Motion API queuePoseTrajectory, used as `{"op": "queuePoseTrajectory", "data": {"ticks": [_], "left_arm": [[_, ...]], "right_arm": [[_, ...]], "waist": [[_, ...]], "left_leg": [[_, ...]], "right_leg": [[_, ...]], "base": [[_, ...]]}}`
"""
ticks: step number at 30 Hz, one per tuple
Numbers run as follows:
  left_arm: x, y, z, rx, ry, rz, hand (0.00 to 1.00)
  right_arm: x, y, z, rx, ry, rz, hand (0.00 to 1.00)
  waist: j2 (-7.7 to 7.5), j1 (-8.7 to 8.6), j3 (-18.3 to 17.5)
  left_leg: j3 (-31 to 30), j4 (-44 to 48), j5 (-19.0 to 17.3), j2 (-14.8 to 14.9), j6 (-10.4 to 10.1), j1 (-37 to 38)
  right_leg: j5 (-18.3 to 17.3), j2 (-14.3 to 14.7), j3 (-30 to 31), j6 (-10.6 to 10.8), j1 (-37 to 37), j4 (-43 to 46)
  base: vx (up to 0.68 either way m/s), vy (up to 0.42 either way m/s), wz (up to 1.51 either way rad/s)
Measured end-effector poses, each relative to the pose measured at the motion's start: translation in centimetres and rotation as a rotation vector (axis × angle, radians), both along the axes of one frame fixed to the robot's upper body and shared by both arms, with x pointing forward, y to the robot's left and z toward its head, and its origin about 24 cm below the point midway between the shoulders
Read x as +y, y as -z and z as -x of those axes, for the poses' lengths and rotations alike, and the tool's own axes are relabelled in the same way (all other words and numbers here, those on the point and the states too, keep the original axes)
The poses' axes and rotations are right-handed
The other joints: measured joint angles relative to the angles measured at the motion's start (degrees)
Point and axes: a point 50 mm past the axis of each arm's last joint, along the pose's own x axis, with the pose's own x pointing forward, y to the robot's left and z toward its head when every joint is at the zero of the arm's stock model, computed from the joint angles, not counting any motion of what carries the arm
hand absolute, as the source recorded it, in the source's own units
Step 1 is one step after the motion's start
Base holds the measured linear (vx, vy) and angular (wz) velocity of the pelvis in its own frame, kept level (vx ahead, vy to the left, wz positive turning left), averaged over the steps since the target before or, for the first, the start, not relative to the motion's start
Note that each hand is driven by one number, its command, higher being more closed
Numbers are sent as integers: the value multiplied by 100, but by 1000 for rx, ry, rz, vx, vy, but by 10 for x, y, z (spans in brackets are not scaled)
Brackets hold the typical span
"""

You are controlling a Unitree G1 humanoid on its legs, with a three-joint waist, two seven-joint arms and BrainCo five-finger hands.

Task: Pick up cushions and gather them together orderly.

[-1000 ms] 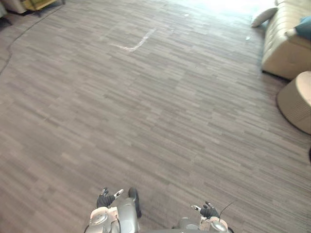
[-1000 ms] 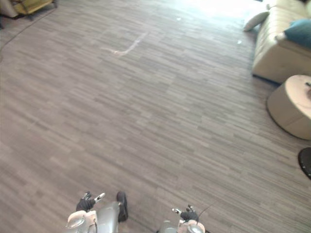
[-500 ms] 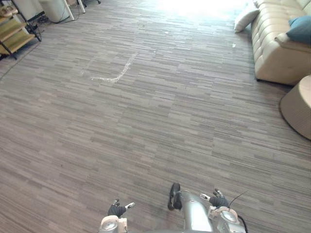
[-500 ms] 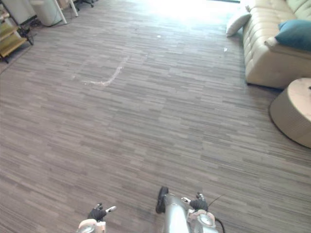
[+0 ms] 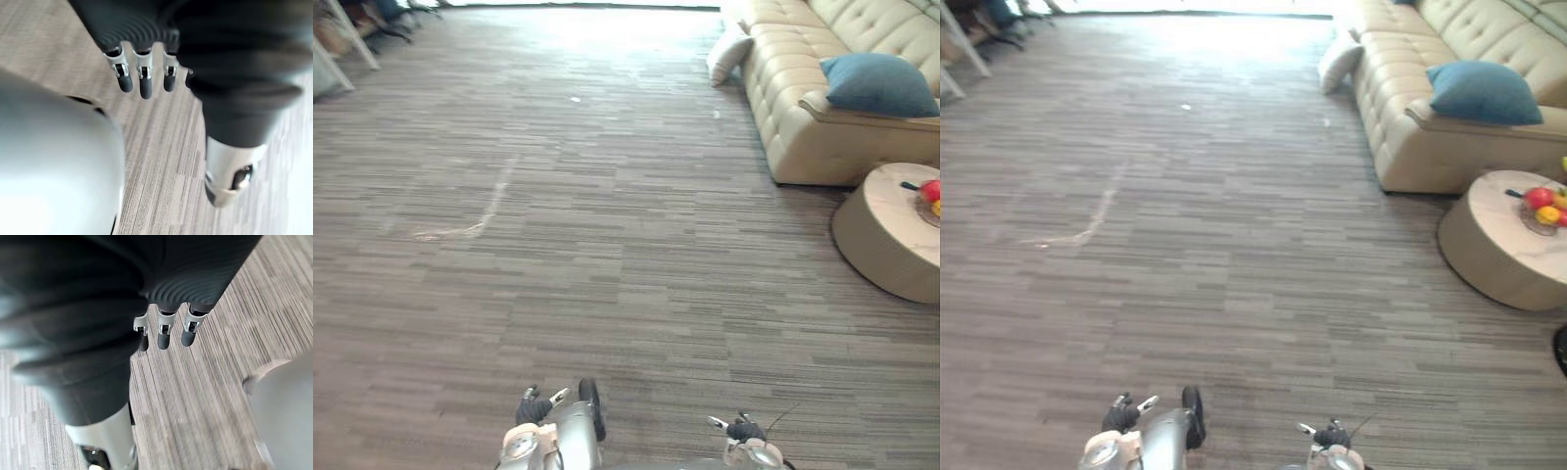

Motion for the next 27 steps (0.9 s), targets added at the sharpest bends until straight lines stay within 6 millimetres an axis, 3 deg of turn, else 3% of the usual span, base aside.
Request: {"op": "queuePoseTrajectory", "data": {"ticks": [1, 2, 4, 6, 7, 8, 9, 11, 12, 13, 14, 15, 16, 18, 19, 20, 22, 23, 25, 26, 27], "left_arm": [[3, 1, 0, 21, 10, -11, 0], [2, 4, 1, 53, 35, -19, 0], [-3, 7, 6, 85, 60, -17, 0], [-8, 9, 6, 98, 93, -15, 0], [-9, 10, 6, 104, 101, -14, 0], [-12, 11, 7, 115, 121, -13, 0], [-14, 11, 8, 118, 128, -14, 0], [-14, 12, 11, 125, 122, -10, 0], [-13, 13, 15, 124, 95, -5, 0], [-18, 14, 16, 124, 79, 11, 0], [-23, 14, 16, 125, 80, 22, 0], [-26, 14, 16, 120, 77, 29, 0], [-30, 15, 16, 119, 75, 41, 0], [-36, 13, 14, 102, 61, 54, 0], [-34, 11, 12, 83, 56, 51, 0], [-31, 9, 11, 72, 54, 43, 0], [-24, 7, 7, 58, 66, 19, 0], [-22, 5, 5, 47, 76, 9, 0], [-21, 3, 1, 29, 79, 3, 0], [-20, 2, -2, 12, 79, 2, 0], [-22, 1, -3, 4, 82, 2, 0]], "right_arm": [[0, 0, -2, -7, 1, -5, 0], [-2, -1, -2, -9, 2, -3, 0], [-7, -3, -4, -23, -6, 10, 0], [-9, -7, -14, -57, -12, 24, 0], [-11, -9, -18, -70, -14, 30, 0], [-14, -11, -23, -90, -17, 39, 0], [-14, -13, -25, -100, -12, 39, 0], [-14, -13, -25, -99, 1, 35, 0], [-15, -12, -22, -93, 14, 33, 0], [-17, -13, -22, -101, 20, 35, 0], [-19, -14, -23, -110, 17, 41, 0], [-20, -16, -25, -122, 18, 43, 0], [-22, -19, -27, -141, 22, 52, 0], [-30, -21, -26, -145, 13, 75, 0], [-30, -20, -22, -130, 17, 76, 0], [-29, -18, -18, -118, 21, 71, 0], [-23, -13, -13, -85, 15, 54, 0], [-21, -9, -7, -52, 8, 45, 0], [-19, -8, -7, -42, 3, 43, 0], [-19, -7, -6, -31, 4, 42, 0], [-19, -6, -5, -19, 4, 44, 0]], "waist": [[-112, -31, 31], [-70, -79, 73], [50, -97, 67], [143, -135, 102], [185, -142, 134], [258, -173, 179], [280, -216, 201], [277, -281, 200], [237, -279, 178], [277, -303, 138], [352, -288, 88], [440, -307, 74], [636, -395, 42], [904, -349, 80], [935, -322, 120], [887, -308, 136], [696, -277, 134], [602, -245, 113], [582, -116, 106], [553, -65, 123], [567, -15, 133]], "left_leg": [[42, -117, -235, -203, 57, 394], [16, -282, -406, -326, 72, 884], [30, -513, -566, -306, 103, 1537], [4, -955, -682, -281, 100, 2189], [10, -1038, -681, -255, 100, 2306], [28, -1164, -683, -196, 102, 2487], [24, -1319, -694, -184, 84, 2707], [45, -1454, -915, -179, -200, 3040], [25, -1458, -1189, -217, -350, 3358], [-42, -1380, -1366, -156, -412, 3608], [-66, -1131, -1389, -95, -433, 3587], [-137, -485, -1389, 45, -433, 3388], [-261, 1142, -1300, 421, -568, 2706], [-170, 3339, -659, 1268, -813, 1808], [45, 4207, -802, 1687, -696, 1455], [151, 4433, -918, 1812, -659, 1263], [421, 4053, -1176, 1763, -517, 800], [566, 3321, -1275, 1594, -481, 484], [549, 1894, -1223, 1249, -492, 100], [339, 720, -903, 907, -587, -73], [194, -139, -570, 749, -767, -124]], "right_leg": [[683, -339, -20, 263, -457, 1186], [729, -532, -120, 166, -774, 2103], [414, -571, -465, -139, -1178, 2508], [27, -515, -1081, -426, -1948, 1843], [28, -427, -1162, -428, -2092, 1422], [176, -238, -1314, -423, -2276, 282], [659, -42, -1400, -431, -2342, -1031], [1345, 140, -1363, -417, -2321, -2322], [1452, 162, -1271, -563, -2333, -2298], [1921, 189, -962, -878, -2472, -1666], [1835, 172, -895, -963, -2614, -1170], [1510, 129, -991, -965, -2616, -834], [1148, 176, -1185, -969, -2424, -740], [749, 516, -1269, -1080, -1965, -789], [494, 688, -1286, -1126, -1550, -899], [386, 733, -1292, -1119, -1253, -1025], [294, 743, -1312, -1072, -610, -1534], [382, 723, -1304, -999, -292, -1861], [341, 680, -1214, -932, 46, -2134], [299, 627, -1120, -864, 325, -2327], [280, 630, -1018, -800, 538, -2527]], "base": [[576, 273, -4], [685, 296, 2], [550, 209, 6], [539, 89, 10], [646, 49, 13], [541, -5, 25], [560, -23, 38], [611, -76, 53], [804, -133, 50], [705, -129, 32], [669, -197, 17], [614, -270, 30], [586, -292, 36], [588, -224, 17], [593, -176, 0], [576, -159, 9], [567, -147, 8], [603, -100, -17], [539, 2, -34], [451, 67, -44], [649, 176, -55]]}}
